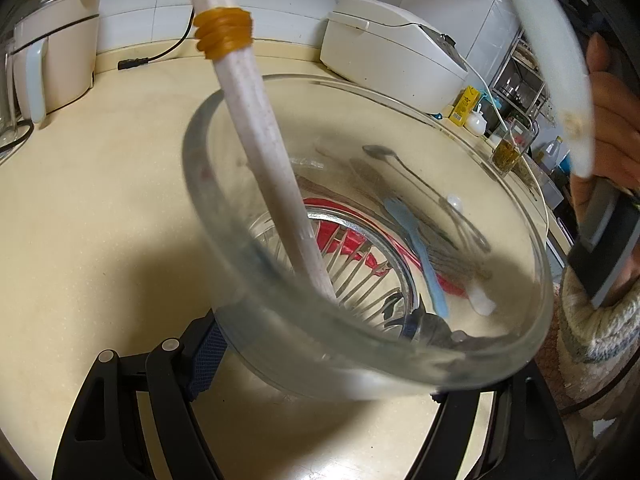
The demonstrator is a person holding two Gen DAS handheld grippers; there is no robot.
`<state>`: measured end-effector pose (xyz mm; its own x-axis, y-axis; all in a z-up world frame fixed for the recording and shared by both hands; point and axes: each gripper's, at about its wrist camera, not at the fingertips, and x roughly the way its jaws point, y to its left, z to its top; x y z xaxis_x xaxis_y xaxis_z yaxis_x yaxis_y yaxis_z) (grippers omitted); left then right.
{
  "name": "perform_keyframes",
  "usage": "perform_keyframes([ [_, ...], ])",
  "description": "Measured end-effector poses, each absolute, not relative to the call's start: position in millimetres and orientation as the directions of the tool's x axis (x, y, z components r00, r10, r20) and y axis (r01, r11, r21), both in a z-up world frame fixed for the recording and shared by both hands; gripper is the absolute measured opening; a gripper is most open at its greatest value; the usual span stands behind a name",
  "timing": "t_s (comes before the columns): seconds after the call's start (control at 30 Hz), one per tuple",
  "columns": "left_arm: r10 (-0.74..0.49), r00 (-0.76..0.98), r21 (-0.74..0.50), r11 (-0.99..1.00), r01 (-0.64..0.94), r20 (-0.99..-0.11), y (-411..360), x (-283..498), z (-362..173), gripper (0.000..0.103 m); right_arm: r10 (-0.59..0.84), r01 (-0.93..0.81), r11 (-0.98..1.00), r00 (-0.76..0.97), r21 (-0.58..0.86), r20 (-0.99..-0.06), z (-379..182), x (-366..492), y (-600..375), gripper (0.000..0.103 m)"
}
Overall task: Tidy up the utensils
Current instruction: 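Lift the green silicone brush up out of the pile with the right gripper, then lower the brush handle into the glass and open the right gripper while the left gripper holds the glass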
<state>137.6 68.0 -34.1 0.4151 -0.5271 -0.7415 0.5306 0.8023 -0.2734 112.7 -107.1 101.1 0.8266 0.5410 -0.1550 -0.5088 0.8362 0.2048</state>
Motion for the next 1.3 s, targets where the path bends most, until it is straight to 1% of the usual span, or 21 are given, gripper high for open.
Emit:
perform_keyframes([
  [0.1,-0.527,0.415,-0.273,0.802,0.531,-0.742,68,138,-34,0.081,0.505,-0.486,0.861,0.852,0.151,-0.139,94,110,-101,0.032],
  [0.27,-0.525,0.416,-0.270,0.803,0.531,-0.743,67,136,-34,0.081,0.509,-0.500,0.861,0.845,0.097,-0.164,80,110,-83,0.032],
  [0.5,-0.532,0.413,-0.281,0.801,0.529,-0.739,68,138,-34,0.081,0.597,-0.607,0.794,0.770,0.028,-0.225,68,106,-65,0.032],
  [0.77,-0.535,0.412,-0.285,0.800,0.528,-0.738,69,138,-34,0.081,0.649,-0.666,0.745,0.711,0.036,-0.270,66,108,-76,0.032],
  [1.0,-0.534,0.412,-0.283,0.800,0.529,-0.738,69,138,-34,0.081,0.673,-0.707,0.707,0.660,0.026,-0.335,54,108,-60,0.032],
  [1.1,-0.534,0.412,-0.284,0.800,0.528,-0.738,69,138,-34,0.081,0.703,-0.736,0.674,0.614,0.061,-0.359,50,107,-54,0.032],
  [1.17,-0.534,0.412,-0.284,0.800,0.528,-0.738,69,138,-34,0.081,0.730,-0.747,0.655,0.586,0.114,-0.352,52,109,-55,0.032],
  [1.3,-0.534,0.413,-0.283,0.800,0.529,-0.738,69,138,-34,0.081,0.776,-0.755,0.618,0.542,0.218,-0.321,56,112,-62,0.037],
])
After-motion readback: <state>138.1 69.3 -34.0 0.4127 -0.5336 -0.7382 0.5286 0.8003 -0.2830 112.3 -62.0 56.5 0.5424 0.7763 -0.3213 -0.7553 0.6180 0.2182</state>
